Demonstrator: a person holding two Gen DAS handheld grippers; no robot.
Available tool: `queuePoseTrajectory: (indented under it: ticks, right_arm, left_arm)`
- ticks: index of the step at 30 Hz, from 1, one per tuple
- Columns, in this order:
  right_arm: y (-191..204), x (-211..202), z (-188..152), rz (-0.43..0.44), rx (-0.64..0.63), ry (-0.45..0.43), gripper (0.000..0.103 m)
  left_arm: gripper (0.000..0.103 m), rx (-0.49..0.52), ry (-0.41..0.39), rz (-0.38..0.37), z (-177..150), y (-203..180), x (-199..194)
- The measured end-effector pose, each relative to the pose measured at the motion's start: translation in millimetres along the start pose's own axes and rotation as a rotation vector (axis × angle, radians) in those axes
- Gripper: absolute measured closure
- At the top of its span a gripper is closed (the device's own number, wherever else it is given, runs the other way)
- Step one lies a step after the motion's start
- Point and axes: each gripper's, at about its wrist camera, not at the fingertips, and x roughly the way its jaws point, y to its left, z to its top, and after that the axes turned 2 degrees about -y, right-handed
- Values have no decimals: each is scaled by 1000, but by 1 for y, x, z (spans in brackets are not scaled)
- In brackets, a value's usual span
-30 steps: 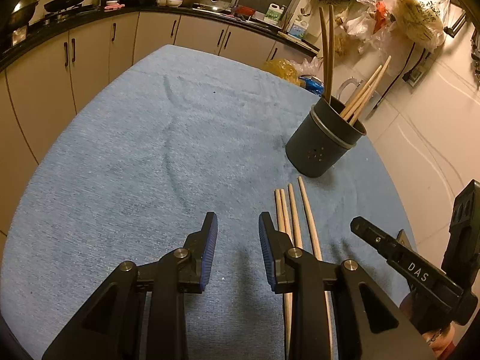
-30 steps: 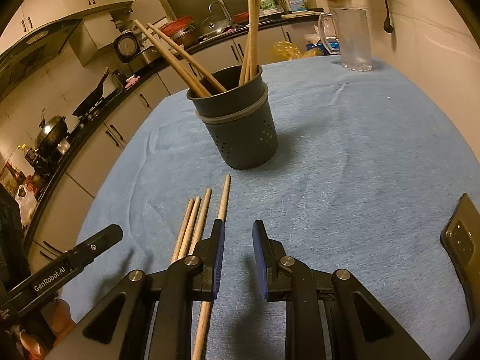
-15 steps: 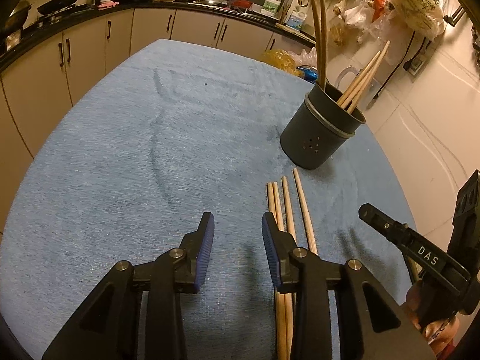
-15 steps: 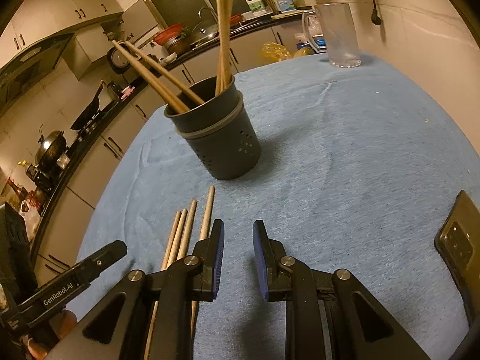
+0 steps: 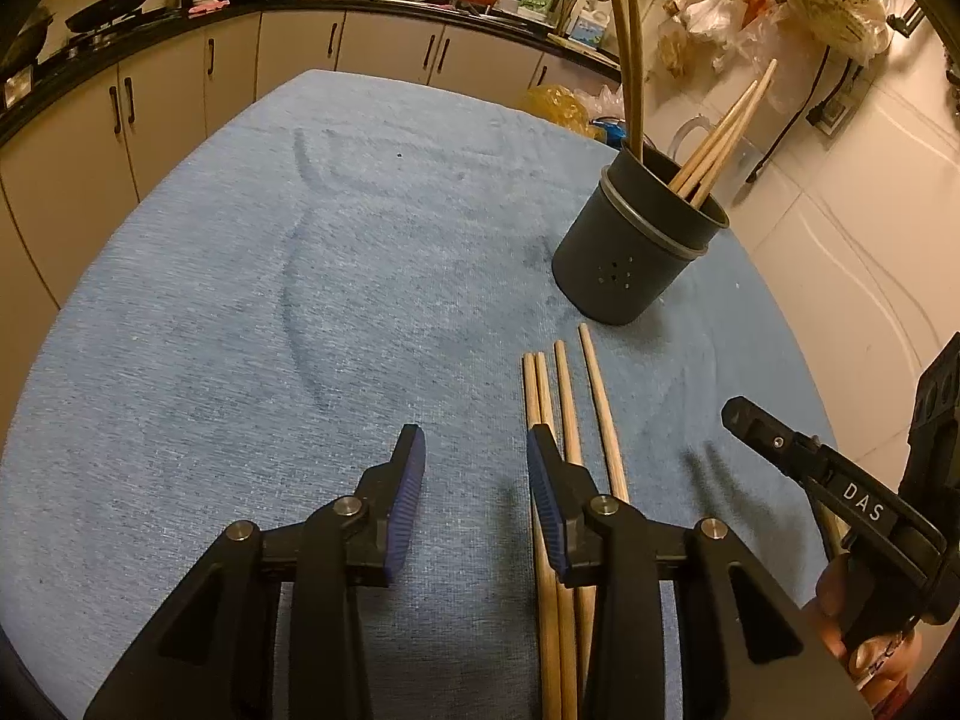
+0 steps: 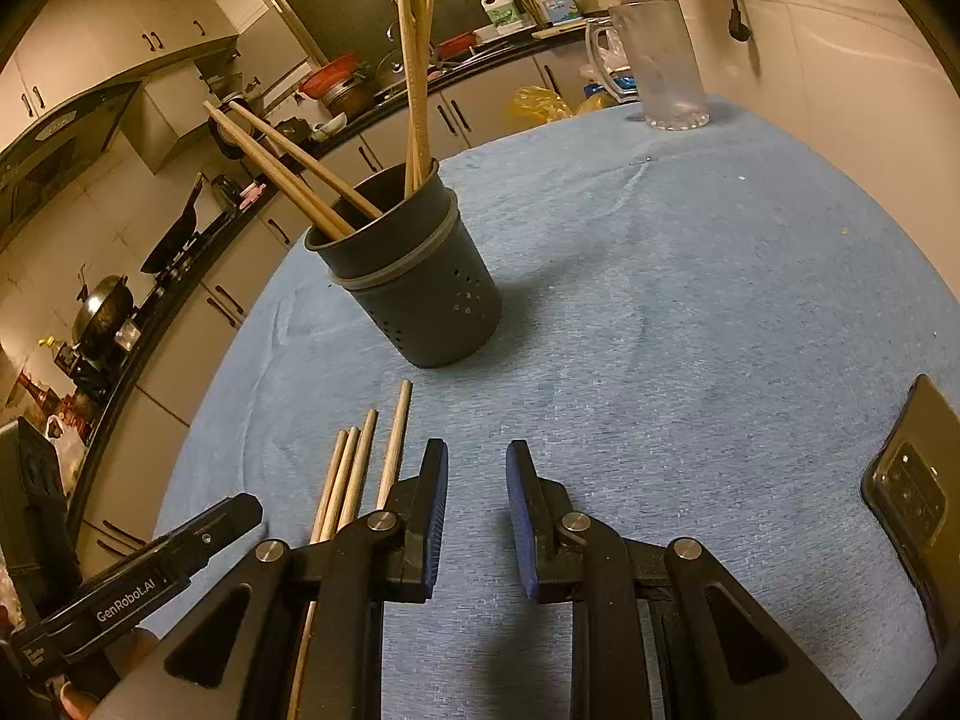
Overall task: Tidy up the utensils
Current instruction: 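Move both open tools back over the remaining chopsticks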
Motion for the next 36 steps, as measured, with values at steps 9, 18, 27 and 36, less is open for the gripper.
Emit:
queuePoseTrajectory:
  ticks: [9, 18, 27, 36]
  right_arm:
    - [0, 0, -1, 2, -2, 0, 81]
    - [1, 1, -1, 4, -6, 1, 81]
    - [5, -1, 1, 18, -20, 4, 81]
    - [28, 25, 4, 89, -58, 114, 81]
  left_arm:
    - [67, 1, 15, 0, -1, -1, 3]
    - [66, 1, 26, 3, -2, 0, 7]
    - [66, -57, 46, -38, 3, 21, 7]
    - [66, -77, 45, -45, 7, 35, 5]
